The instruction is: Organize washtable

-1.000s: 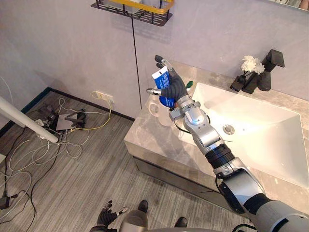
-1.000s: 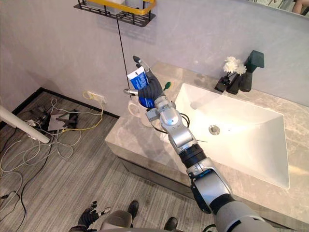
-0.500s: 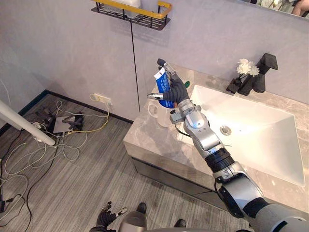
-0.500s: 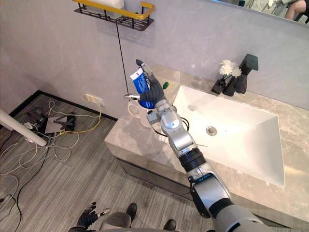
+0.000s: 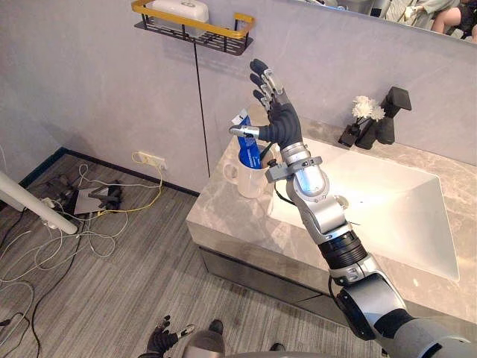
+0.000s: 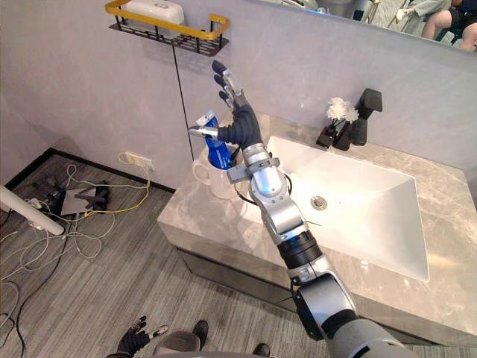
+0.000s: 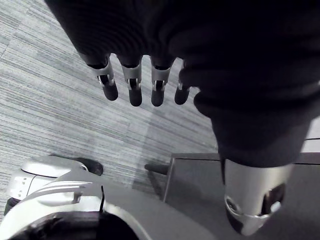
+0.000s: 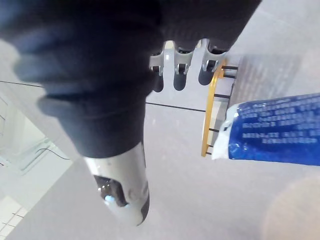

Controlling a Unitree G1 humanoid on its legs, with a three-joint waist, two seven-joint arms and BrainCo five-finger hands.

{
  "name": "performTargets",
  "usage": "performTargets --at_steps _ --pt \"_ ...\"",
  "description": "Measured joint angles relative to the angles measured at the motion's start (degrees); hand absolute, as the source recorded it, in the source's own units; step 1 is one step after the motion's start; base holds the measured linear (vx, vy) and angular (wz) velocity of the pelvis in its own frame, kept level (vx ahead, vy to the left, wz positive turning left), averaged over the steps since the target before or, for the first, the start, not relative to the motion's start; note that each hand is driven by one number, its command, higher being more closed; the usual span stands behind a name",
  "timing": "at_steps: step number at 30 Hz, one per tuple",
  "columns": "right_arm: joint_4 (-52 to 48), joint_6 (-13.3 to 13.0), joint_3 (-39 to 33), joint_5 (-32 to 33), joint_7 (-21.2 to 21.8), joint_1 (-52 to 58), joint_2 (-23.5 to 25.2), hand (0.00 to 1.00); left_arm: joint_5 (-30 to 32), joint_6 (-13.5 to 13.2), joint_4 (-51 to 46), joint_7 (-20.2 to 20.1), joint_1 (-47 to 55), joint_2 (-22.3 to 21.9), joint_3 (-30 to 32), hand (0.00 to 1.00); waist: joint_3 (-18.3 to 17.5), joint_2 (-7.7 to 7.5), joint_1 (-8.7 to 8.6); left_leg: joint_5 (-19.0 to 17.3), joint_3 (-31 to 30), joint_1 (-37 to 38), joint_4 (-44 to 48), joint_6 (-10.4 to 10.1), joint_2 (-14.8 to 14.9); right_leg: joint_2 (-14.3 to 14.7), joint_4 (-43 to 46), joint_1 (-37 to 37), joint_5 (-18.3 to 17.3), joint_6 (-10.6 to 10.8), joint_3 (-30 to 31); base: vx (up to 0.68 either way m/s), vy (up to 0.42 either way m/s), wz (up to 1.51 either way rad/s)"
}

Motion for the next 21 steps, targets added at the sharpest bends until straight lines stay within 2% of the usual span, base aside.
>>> performTargets --at_steps 5,9,13,15,18,21 --pt "-8.3 -2.1 -2.5 0.5 0.9 0.1 -3.7 0.0 0.0 0.0 0.4 0.0 0.3 0.1 0.1 0.0 -0.1 -0.09 -1.24 0.0 0.9 0.6 -0.2 0.0 0.1 0.0 0.0 0.0 0.0 0.0 0.9 -0.01 0.012 -0.1" --pt "-14.9 -4.0 -9.1 1.8 1.2 2.7 -6.9 0.0 0.0 0.0 1.2 0.0 0.4 0.1 0.1 0.0 -0.2 -0.08 -2.38 0.0 2.1 1.5 -0.6 0.0 0.2 0.0 0.1 0.1 0.2 -0.1 2.0 -0.02 0.015 -0.15" --pt "-20.2 -5.7 -20.7 2.9 0.8 5.4 -12.0 0.0 0.1 0.0 2.4 -0.1 0.5 0.2 0.1 0.0 -0.3 0.01 -4.34 0.0 3.7 2.4 -1.3 0.0 0.2 0.0 0.1 -0.1 0.4 0.0 3.4 -0.02 0.021 -0.21" --pt "-22.1 -7.4 -27.0 3.8 0.1 6.5 -15.3 0.0 0.1 0.0 2.7 -0.1 0.8 0.1 0.1 0.0 -1.4 0.14 -4.67 0.0 4.6 2.4 -1.8 0.0 0.3 0.0 0.0 -0.7 0.5 0.1 4.3 0.0 0.024 -0.21" --pt "-22.6 -10.0 -37.5 5.0 -2.2 7.7 -20.3 0.0 0.1 0.0 3.4 -0.2 1.4 -0.1 0.1 0.0 -2.8 0.47 -6.48 -0.2 5.5 2.5 -2.1 0.2 0.3 0.0 -0.1 -1.3 0.6 0.3 5.2 0.03 0.02 -0.17" --pt "-21.0 -11.9 -51.3 7.0 -5.5 15.1 -24.1 0.0 0.1 0.0 3.5 -0.6 1.5 -0.3 0.1 0.0 -3.7 0.92 -8.2 -0.7 6.7 2.4 -2.2 0.6 0.2 0.0 -0.1 -2.1 0.7 0.3 6.5 0.02 0.022 -0.2"
